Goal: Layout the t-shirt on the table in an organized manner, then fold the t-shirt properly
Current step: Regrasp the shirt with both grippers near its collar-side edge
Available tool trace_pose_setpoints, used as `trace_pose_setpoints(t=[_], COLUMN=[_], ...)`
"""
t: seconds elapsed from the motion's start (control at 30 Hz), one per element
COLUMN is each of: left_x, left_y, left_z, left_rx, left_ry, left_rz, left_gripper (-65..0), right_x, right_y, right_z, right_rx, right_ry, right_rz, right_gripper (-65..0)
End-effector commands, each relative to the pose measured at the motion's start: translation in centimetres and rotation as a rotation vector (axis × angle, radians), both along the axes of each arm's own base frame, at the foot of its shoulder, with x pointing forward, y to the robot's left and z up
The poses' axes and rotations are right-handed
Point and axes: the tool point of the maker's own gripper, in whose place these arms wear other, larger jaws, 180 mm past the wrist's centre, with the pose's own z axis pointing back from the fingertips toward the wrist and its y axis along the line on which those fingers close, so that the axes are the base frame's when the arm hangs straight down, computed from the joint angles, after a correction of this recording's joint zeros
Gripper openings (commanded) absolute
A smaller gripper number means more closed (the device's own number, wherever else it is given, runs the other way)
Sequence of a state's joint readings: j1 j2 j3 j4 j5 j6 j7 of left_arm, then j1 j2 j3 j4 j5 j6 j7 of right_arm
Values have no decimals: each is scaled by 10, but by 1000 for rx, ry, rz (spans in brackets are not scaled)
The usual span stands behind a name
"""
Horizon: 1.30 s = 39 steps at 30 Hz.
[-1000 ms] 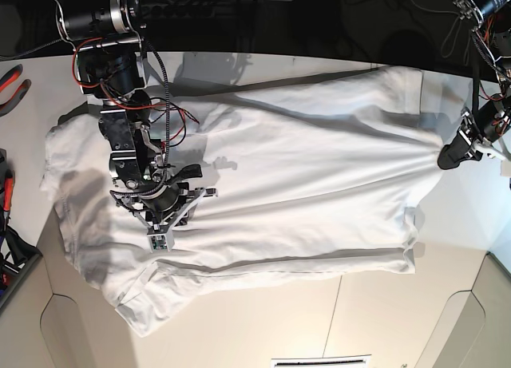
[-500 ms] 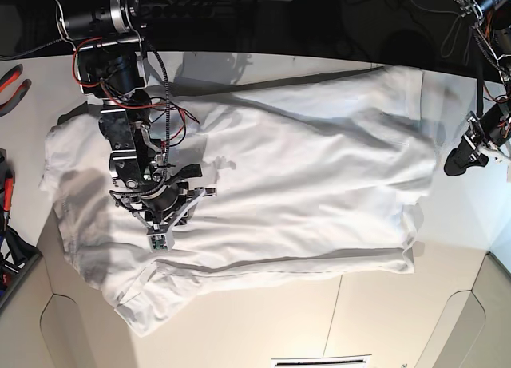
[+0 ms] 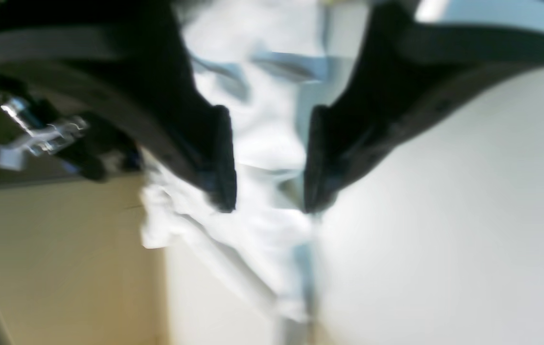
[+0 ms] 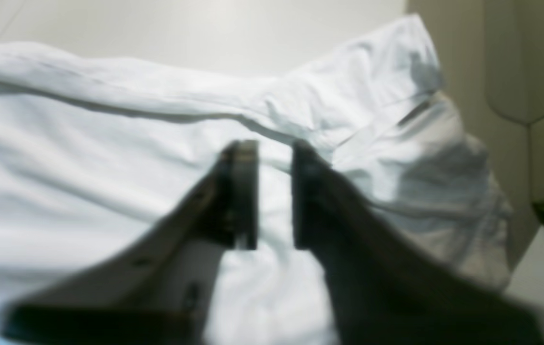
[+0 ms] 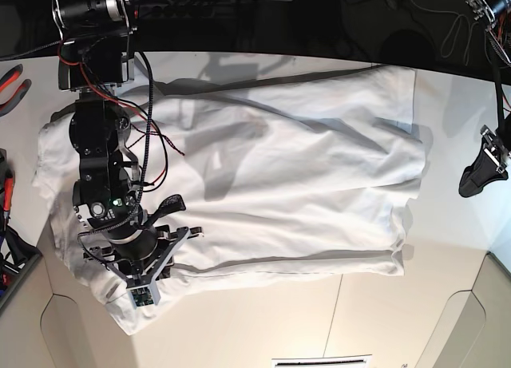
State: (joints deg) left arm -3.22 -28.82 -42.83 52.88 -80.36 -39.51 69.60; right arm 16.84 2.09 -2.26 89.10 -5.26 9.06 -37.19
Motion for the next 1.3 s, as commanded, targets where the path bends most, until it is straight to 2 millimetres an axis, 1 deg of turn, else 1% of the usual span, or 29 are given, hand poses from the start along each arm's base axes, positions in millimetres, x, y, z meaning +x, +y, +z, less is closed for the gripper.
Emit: trace_pose_setpoints(t=[0.0,0.03,0.1,0.17,0.27,0.37,0.47,0.53,0.57,0.6,0.67,0.77,0.8,0.87,0.9,0.97,1.03,1.13,1.27], left_x=[8,4,0,-2,-1,0,-1,-1,1,5,11,5,3,2,5,11,15,20,23], left_y=[7,1,-8,-18,-41,-73,-113,-138,-146,-149,-151,-158,-163,-168,-164,-148,-127,-101,-74], left_z=[25,22,17,15,12,7,6,6,2,-5,-27,-64,-74,-85,-89,-96,-101,-102,-95], left_rx=[-1,-5,-10,-14,-12,6,36,53,88,146,290,492,545,628,670,763,873,1002,1082], left_ry=[-75,-54,-28,-18,-16,-6,-2,-6,3,16,57,135,151,156,176,214,260,294,312], left_rz=[-9,-45,-90,-125,-188,-289,-422,-510,-530,-528,-522,-583,-610,-645,-621,-558,-507,-448,-388], left_gripper=[-622,-650,-650,-650,-650,-650,-650,-650,-650,-650,-650,-650,-650,-650,-650,-650,-650,-650,-650], right_x=[11,10,9,6,2,-6,-21,-31,-37,-43,-56,-71,-75,-83,-87,-94,-95,-90,-75], right_y=[-1,-1,-2,-8,-25,-45,-63,-69,-69,-69,-69,-73,-76,-81,-80,-77,-70,-56,-26], right_z=[33,41,52,57,51,38,19,6,-2,-9,-29,-64,-76,-100,-111,-128,-136,-138,-128], right_rx=[1,0,-5,-21,-71,-125,-163,-149,-131,-107,-54,47,82,140,164,207,244,282,337], right_ry=[-90,-103,-120,-125,-102,-63,0,42,69,103,193,325,361,431,462,516,521,512,478], right_rz=[0,-1,-3,-7,-19,-25,-21,9,38,67,104,120,104,74,65,52,47,52,83], right_gripper=[-650,-650,-650,-650,-650,-650,-650,-650,-650,-650,-650,-650,-650,-650,-650,-650,-650,-650,-650])
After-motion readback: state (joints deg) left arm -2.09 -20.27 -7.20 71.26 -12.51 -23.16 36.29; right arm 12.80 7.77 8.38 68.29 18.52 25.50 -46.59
